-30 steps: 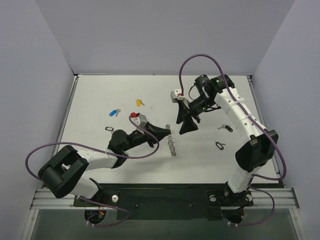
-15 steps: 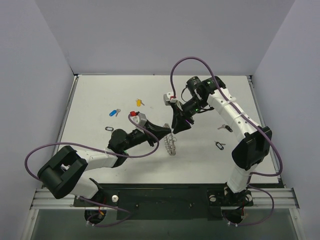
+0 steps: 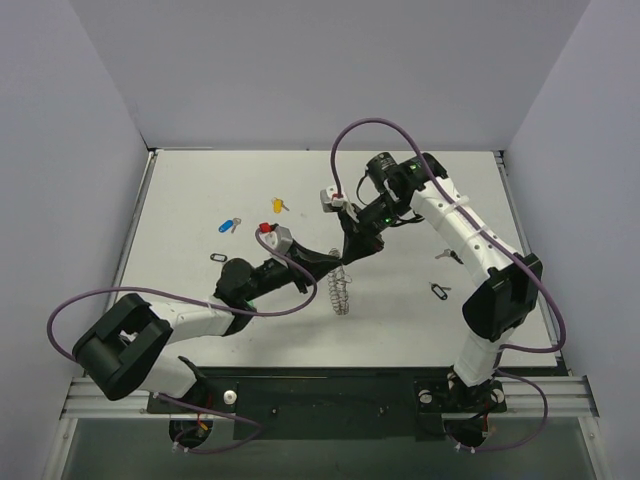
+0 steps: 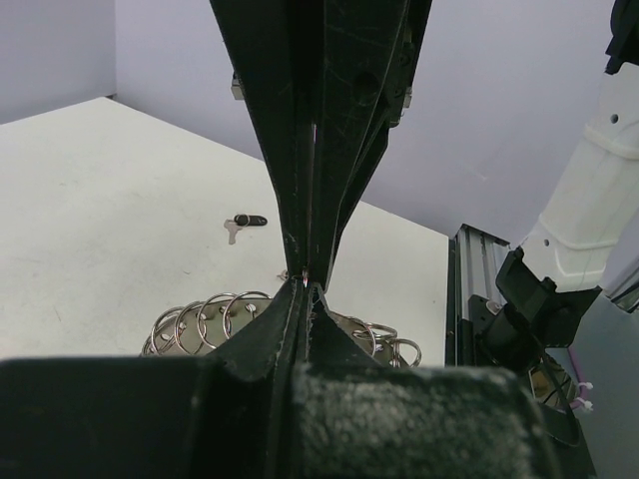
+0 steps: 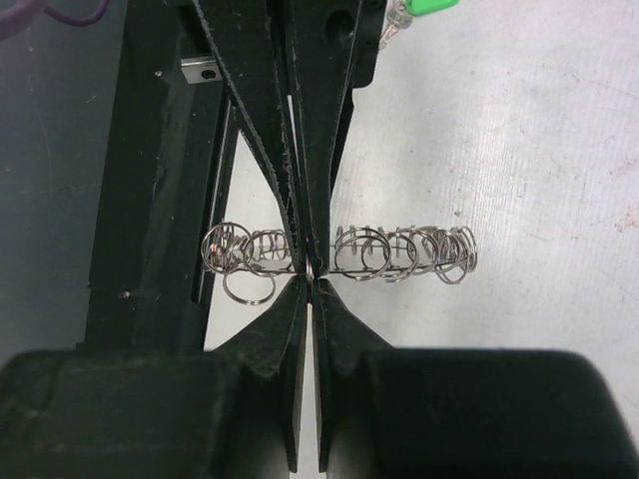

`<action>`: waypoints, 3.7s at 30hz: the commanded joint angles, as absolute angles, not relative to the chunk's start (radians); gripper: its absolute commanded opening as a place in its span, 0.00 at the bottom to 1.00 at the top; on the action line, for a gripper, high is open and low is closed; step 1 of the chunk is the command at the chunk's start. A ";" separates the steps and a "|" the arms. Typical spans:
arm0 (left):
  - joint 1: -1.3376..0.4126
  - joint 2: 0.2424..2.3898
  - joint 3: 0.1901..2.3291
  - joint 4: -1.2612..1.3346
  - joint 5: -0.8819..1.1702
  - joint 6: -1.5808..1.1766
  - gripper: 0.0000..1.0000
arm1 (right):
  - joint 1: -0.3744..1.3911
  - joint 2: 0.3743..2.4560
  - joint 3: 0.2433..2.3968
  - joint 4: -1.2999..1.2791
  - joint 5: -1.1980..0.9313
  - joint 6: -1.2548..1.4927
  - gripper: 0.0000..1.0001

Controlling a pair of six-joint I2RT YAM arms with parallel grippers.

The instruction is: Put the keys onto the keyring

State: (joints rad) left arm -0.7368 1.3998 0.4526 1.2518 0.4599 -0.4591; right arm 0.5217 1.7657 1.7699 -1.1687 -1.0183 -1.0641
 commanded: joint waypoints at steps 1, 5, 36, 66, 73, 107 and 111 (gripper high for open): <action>-0.732 1.315 0.475 1.435 0.468 -0.422 0.09 | 0.557 1.769 1.847 -1.178 -0.884 -0.898 0.00; -0.732 1.215 0.492 1.106 0.489 -0.315 0.40 | 0.575 1.790 1.905 -1.259 -0.766 -0.905 0.00; -0.732 1.310 0.664 0.802 0.506 -0.031 0.44 | 0.634 1.871 2.051 -1.520 -0.681 -1.032 0.00; -0.726 1.321 0.641 0.854 0.554 -0.064 0.00 | 0.609 1.852 2.039 -1.520 -0.753 -1.039 0.25; -0.690 1.255 0.539 0.985 0.610 -0.081 0.00 | 0.477 1.784 1.976 -1.545 -0.868 -1.109 0.45; -0.525 1.042 0.626 0.629 0.784 -0.236 0.00 | 0.077 1.520 1.510 -1.317 -0.986 -1.069 0.45; -0.486 1.016 0.640 0.546 0.798 -0.190 0.00 | -0.050 1.448 1.393 -1.168 -0.902 -0.939 0.45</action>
